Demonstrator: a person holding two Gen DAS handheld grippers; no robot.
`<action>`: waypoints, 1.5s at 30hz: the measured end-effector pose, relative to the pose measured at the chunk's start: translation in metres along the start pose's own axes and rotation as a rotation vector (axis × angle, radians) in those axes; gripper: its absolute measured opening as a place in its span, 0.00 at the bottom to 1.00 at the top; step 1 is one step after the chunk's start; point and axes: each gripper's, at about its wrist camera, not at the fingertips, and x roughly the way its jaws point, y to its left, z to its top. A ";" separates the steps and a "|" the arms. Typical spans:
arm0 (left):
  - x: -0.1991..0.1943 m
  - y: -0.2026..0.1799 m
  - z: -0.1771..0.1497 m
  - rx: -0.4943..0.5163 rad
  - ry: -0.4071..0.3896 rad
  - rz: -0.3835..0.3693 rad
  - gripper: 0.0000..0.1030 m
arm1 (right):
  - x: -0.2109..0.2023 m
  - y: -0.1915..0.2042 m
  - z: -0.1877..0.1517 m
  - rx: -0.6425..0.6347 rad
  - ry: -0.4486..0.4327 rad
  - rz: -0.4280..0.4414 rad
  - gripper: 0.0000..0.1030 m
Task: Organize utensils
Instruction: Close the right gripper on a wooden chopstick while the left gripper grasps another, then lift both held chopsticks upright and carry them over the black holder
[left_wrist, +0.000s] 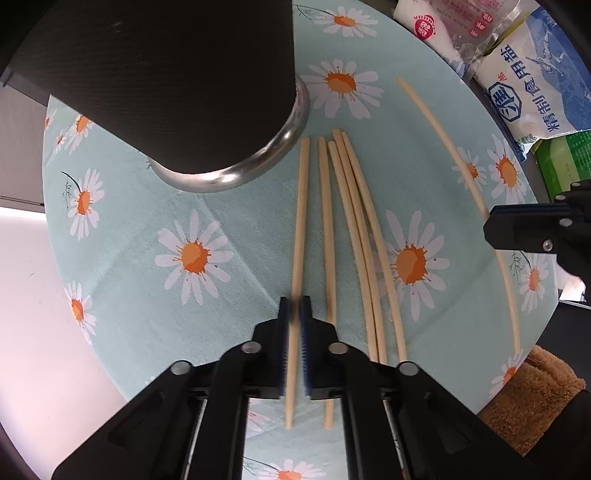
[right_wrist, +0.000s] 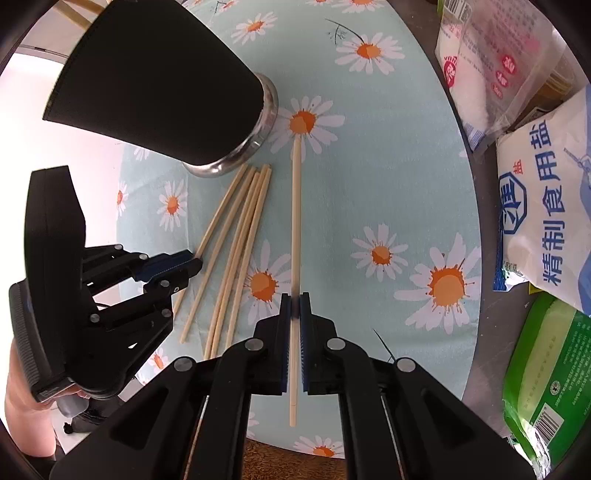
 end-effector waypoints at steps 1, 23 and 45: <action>-0.001 0.002 -0.001 -0.016 -0.008 -0.022 0.04 | -0.002 0.000 0.000 0.002 -0.004 0.003 0.05; -0.073 0.027 -0.081 0.017 -0.287 -0.129 0.04 | -0.033 0.054 -0.027 0.049 -0.171 0.041 0.05; -0.170 0.058 -0.114 -0.113 -0.669 -0.134 0.04 | -0.108 0.123 -0.031 -0.150 -0.403 0.066 0.05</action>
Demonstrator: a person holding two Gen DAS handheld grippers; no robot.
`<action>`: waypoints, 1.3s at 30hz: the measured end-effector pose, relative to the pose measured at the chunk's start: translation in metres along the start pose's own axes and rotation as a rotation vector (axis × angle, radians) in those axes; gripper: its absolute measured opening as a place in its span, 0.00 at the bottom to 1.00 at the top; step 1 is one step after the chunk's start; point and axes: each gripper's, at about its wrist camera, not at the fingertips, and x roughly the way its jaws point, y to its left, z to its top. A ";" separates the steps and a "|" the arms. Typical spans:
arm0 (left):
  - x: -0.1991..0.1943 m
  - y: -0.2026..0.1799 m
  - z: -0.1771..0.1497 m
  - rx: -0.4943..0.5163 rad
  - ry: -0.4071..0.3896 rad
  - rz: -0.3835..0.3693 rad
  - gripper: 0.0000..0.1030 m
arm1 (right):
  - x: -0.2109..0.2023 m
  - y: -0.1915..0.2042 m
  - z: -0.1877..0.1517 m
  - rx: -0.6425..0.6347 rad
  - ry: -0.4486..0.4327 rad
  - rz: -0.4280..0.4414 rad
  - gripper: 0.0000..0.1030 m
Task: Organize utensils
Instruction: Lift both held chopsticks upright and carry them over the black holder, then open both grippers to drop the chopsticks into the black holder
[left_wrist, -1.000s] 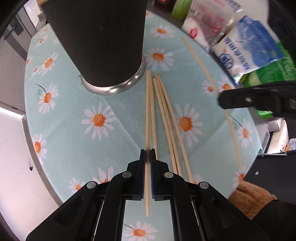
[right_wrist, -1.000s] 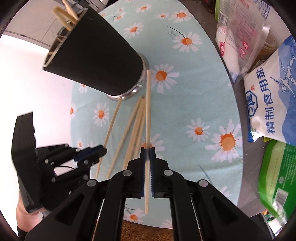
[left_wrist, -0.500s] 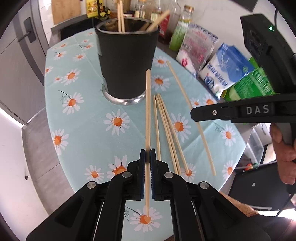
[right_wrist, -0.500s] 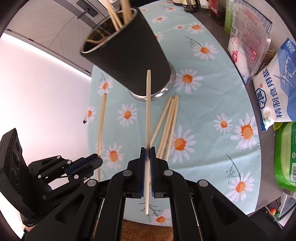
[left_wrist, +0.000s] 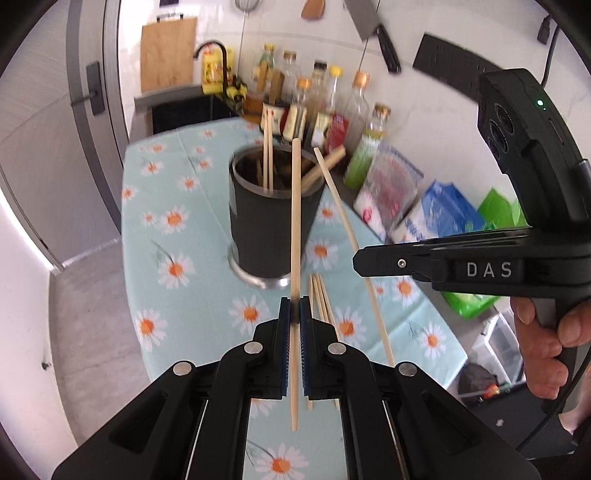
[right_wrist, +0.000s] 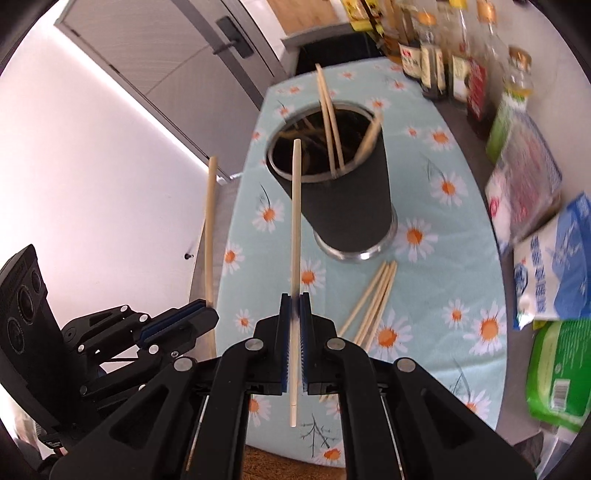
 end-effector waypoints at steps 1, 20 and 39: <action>-0.003 -0.001 0.006 0.001 -0.023 0.007 0.04 | -0.005 0.001 0.004 -0.007 -0.018 0.010 0.05; 0.005 0.009 0.094 -0.021 -0.293 0.008 0.04 | -0.066 -0.026 0.101 -0.075 -0.460 0.155 0.05; 0.045 0.054 0.117 -0.159 -0.476 -0.106 0.04 | -0.013 -0.041 0.122 -0.188 -0.572 0.083 0.07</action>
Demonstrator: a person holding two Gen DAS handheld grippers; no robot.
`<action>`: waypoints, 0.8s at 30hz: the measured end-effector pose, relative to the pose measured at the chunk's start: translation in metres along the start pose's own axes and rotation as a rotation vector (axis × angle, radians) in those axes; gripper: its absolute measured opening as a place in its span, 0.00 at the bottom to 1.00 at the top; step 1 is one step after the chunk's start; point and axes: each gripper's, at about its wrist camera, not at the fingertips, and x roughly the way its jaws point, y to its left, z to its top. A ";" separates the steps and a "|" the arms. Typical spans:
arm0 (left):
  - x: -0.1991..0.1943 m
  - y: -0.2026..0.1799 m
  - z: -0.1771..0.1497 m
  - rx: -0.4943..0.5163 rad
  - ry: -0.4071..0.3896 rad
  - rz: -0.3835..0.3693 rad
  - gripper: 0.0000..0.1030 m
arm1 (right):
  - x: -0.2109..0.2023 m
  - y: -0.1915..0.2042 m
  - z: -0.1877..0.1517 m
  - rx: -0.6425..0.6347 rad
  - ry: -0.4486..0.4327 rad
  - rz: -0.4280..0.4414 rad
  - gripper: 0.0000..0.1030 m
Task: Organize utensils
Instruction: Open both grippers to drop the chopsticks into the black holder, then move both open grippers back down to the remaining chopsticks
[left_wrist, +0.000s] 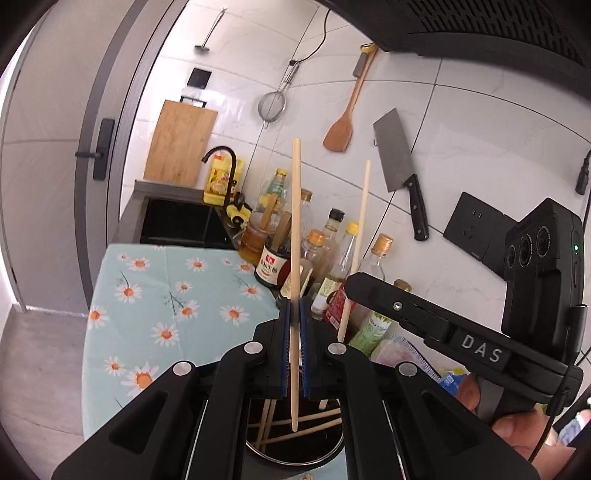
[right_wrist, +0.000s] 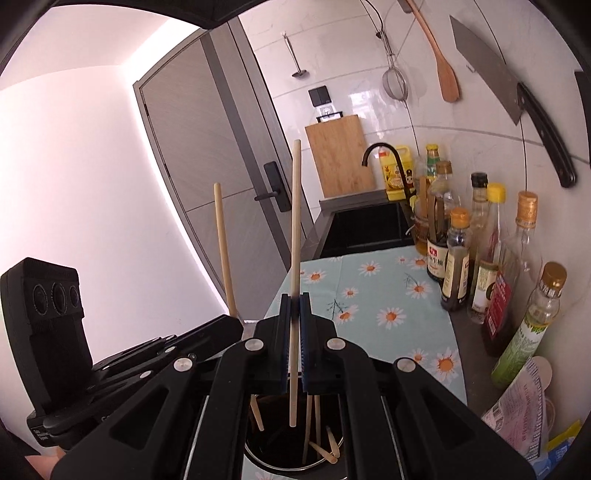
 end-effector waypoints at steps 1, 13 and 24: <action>0.001 0.004 -0.002 -0.020 0.009 0.013 0.05 | -0.001 -0.001 -0.002 0.001 -0.002 -0.010 0.13; -0.022 0.003 0.000 -0.012 0.009 0.017 0.05 | -0.021 0.012 0.000 0.003 -0.006 -0.005 0.20; -0.059 -0.012 -0.004 0.011 -0.009 -0.012 0.06 | -0.058 0.046 -0.009 -0.024 0.003 -0.045 0.20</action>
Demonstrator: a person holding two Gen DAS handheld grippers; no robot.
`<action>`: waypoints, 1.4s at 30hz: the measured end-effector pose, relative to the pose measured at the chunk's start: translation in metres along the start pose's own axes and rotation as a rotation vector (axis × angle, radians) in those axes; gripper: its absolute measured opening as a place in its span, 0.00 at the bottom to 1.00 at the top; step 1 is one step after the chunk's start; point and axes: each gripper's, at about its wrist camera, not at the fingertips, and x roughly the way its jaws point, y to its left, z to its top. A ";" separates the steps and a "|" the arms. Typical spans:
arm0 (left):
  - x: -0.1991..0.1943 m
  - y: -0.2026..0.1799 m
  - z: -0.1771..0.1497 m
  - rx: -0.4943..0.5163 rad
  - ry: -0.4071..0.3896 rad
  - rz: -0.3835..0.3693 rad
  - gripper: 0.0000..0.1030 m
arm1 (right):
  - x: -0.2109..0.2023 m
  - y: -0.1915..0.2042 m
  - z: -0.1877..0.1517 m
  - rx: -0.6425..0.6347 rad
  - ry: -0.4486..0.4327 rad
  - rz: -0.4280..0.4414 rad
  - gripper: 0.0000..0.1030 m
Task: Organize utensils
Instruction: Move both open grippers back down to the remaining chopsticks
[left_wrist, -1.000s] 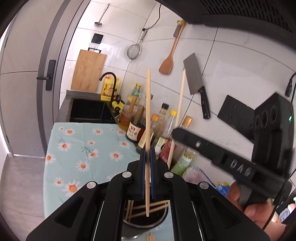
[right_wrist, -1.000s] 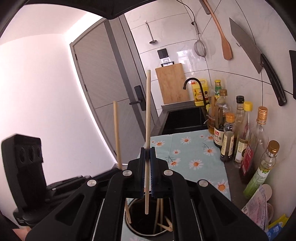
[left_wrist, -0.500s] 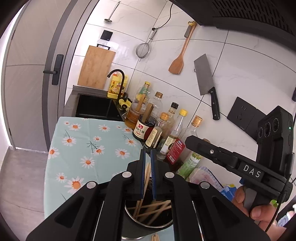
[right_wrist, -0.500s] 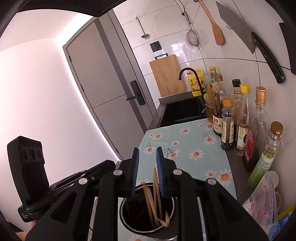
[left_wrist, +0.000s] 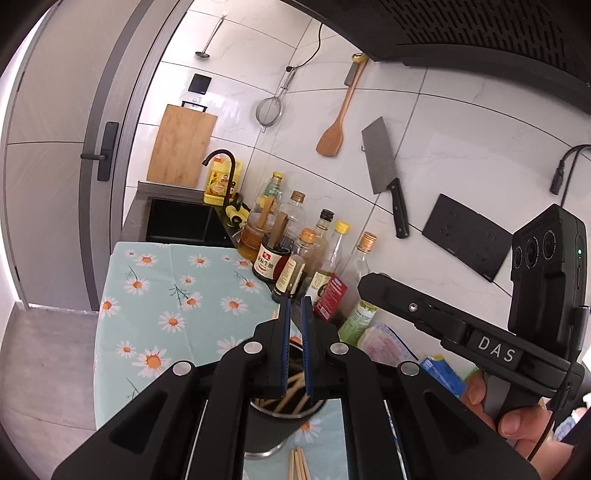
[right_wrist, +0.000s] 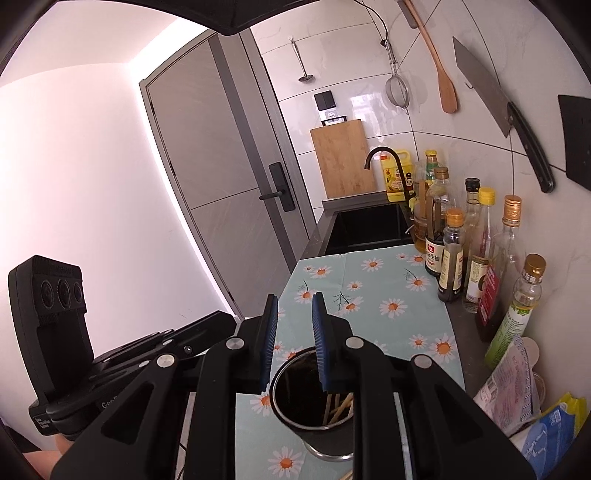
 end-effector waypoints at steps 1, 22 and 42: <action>-0.005 -0.001 -0.001 0.004 0.000 -0.001 0.08 | -0.004 0.003 -0.002 -0.003 0.005 -0.014 0.20; -0.032 -0.012 -0.059 0.072 0.251 -0.039 0.28 | -0.031 -0.013 -0.083 0.136 0.320 -0.200 0.39; 0.018 0.008 -0.139 0.032 0.701 -0.046 0.31 | 0.048 -0.071 -0.191 0.526 0.862 -0.222 0.40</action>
